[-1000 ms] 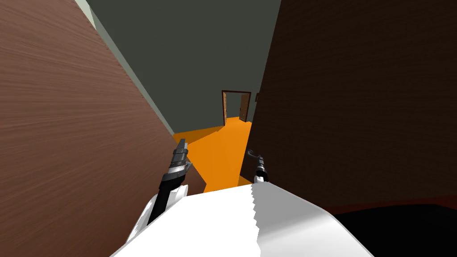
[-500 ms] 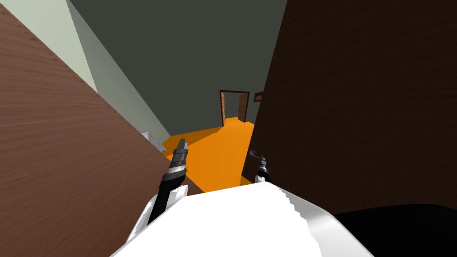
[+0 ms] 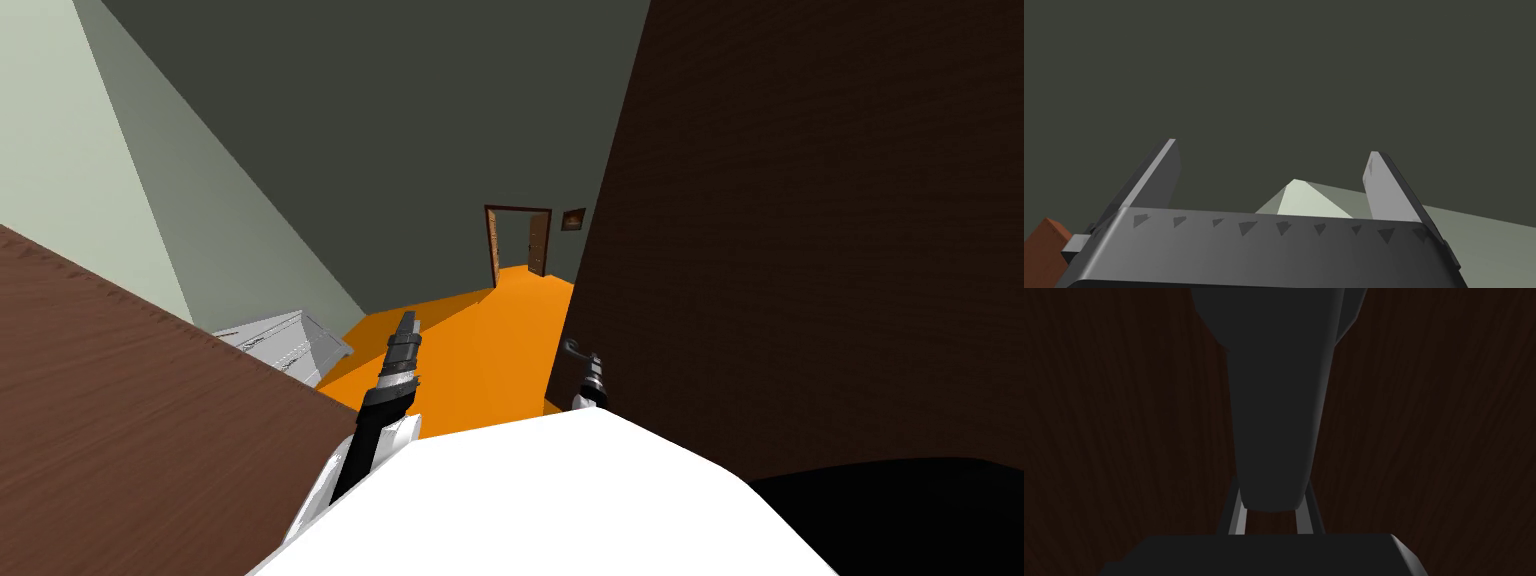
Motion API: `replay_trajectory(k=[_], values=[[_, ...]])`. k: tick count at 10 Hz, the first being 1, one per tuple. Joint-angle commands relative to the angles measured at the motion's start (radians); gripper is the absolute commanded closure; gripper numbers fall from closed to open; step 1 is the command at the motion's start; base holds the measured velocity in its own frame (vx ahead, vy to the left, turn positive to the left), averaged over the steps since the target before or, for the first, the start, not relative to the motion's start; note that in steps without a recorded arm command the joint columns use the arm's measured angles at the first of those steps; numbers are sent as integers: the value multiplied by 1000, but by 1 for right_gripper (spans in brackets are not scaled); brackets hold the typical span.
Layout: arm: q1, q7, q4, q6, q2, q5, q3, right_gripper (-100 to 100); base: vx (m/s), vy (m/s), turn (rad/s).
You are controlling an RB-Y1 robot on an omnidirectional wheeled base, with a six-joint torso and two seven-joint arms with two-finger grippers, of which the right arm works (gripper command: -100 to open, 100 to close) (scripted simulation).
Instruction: Push the door open
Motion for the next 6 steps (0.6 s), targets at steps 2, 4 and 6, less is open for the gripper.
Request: replay_trajectory(k=[2,4,6], values=[[-9,7,-6,-5,27,-9,-14,100,151,72,-49],[6,12,-13,1,22,-15,-30,100,89,40,-48],[9,19,-12,-4,-16,-30,-53,100,134,-4,-31]])
